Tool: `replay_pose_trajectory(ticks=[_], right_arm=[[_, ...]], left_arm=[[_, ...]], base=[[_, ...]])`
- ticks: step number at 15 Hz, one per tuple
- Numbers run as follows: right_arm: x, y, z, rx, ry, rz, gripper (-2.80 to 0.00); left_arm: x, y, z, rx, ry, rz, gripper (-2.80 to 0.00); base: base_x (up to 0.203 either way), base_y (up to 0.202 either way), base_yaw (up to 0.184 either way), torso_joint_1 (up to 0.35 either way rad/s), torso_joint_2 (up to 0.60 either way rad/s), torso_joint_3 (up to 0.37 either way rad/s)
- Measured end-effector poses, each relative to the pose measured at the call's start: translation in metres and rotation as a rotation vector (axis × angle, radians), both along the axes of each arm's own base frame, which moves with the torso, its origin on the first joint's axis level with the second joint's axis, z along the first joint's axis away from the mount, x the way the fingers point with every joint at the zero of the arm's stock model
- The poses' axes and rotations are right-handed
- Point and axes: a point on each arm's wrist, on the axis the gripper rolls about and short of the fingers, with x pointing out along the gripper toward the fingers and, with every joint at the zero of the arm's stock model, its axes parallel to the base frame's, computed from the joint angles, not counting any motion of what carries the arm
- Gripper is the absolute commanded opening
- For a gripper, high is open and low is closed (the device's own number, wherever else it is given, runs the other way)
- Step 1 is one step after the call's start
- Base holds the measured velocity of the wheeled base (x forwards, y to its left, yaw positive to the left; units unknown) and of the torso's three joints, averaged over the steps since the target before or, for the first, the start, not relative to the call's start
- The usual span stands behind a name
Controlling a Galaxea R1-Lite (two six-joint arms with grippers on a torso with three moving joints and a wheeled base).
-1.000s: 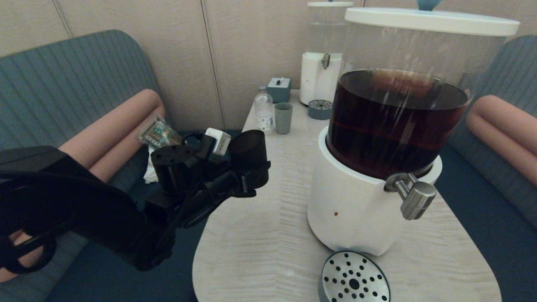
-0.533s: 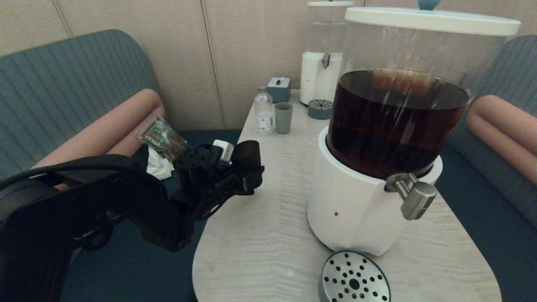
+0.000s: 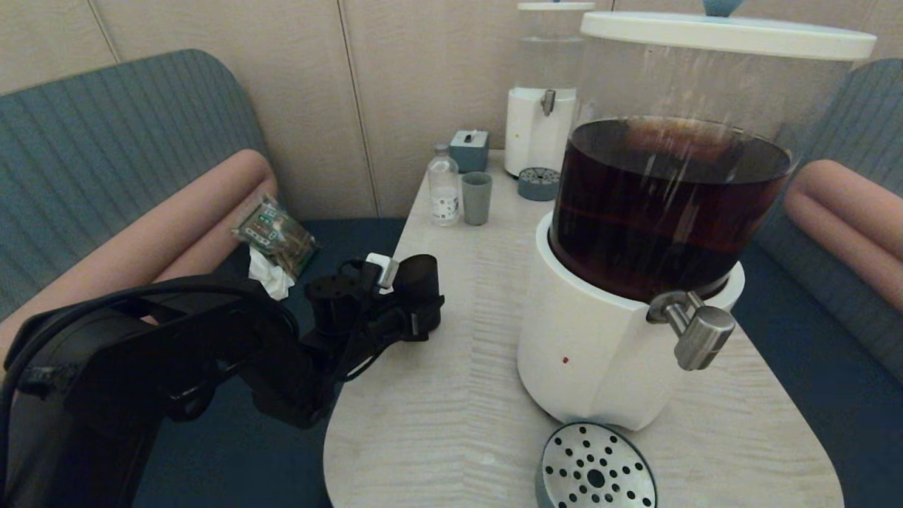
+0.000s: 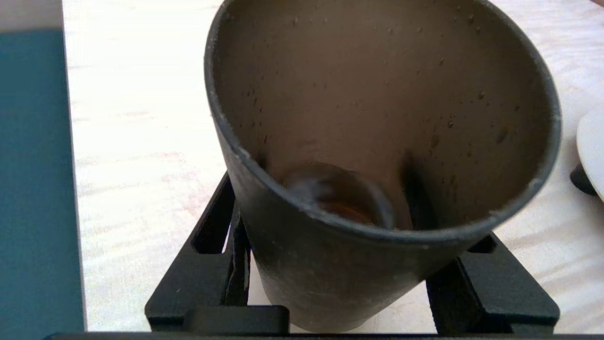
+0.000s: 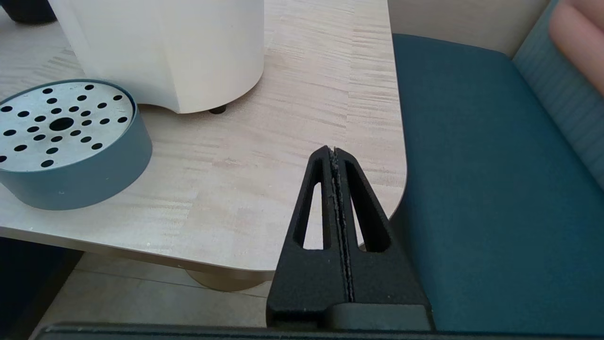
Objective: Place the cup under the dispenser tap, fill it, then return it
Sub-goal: Place the cup next to the water dispenser
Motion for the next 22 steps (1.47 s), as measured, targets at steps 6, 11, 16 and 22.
replay_pose_trajectory(ticks=[6, 11, 16, 22], right_arm=[[0.0000, 0.0000, 0.0000, 0.000, 0.000, 0.000, -2.80], [0.0000, 0.0000, 0.0000, 0.000, 0.000, 0.000, -2.80], [0.0000, 0.0000, 0.0000, 0.000, 0.000, -0.001, -2.80], [0.0000, 0.0000, 0.0000, 0.000, 0.000, 0.000, -2.80]], left_arm=[[-0.0014, -0.0021, -0.0020, 0.003, 0.007, -0.004, -2.80], [-0.0031, -0.0061, -0.0025, 0.004, 0.010, -0.013, 0.00], [-0.0041, -0.0081, -0.0028, 0.004, 0.012, -0.018, 0.00], [-0.0099, -0.0071, 0.0013, 0.003, 0.007, -0.021, 0.00]], base=[[0.000, 0.000, 0.000, 0.000, 0.00, 0.000], [0.000, 0.000, 0.000, 0.000, 0.00, 0.000], [0.000, 0.000, 0.000, 0.000, 0.00, 0.000], [0.000, 0.000, 0.000, 0.000, 0.00, 0.000]])
